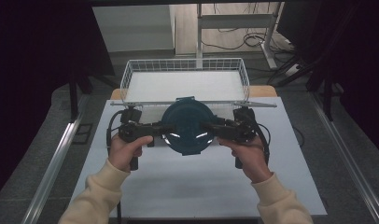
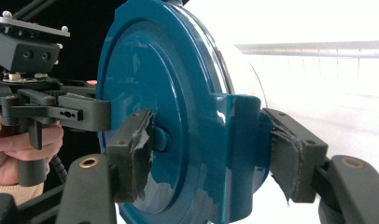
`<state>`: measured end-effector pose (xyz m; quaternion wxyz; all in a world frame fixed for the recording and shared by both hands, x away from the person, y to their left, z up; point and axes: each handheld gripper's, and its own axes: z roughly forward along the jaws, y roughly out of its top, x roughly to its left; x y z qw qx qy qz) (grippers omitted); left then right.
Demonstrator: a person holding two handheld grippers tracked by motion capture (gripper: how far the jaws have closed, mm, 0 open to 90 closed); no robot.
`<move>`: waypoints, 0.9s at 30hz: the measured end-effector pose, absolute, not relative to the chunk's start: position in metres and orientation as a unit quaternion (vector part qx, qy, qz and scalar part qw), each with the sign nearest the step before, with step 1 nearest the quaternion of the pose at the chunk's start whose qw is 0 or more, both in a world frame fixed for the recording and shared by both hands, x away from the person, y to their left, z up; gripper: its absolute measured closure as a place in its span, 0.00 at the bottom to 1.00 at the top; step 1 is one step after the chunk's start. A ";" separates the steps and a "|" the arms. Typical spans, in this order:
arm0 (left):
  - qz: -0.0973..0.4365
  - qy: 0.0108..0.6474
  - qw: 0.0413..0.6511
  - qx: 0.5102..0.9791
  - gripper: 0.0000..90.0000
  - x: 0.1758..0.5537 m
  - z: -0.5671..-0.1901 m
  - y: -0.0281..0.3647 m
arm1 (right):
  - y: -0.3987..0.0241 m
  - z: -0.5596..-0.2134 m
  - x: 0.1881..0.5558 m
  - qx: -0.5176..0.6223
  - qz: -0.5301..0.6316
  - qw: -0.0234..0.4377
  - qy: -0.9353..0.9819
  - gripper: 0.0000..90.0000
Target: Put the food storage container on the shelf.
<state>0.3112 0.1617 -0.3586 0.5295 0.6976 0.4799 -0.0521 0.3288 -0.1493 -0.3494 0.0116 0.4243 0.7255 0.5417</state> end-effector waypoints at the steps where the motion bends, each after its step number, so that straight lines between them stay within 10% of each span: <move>1: -0.050 0.479 0.529 0.699 0.43 0.312 -0.356 0.162 | -0.149 -0.348 0.330 0.424 0.543 0.011 0.725 0.40; 27: -0.045 0.479 0.527 0.701 0.44 0.393 -0.284 0.179 | -0.132 -0.278 0.413 0.419 0.553 0.006 0.720 0.40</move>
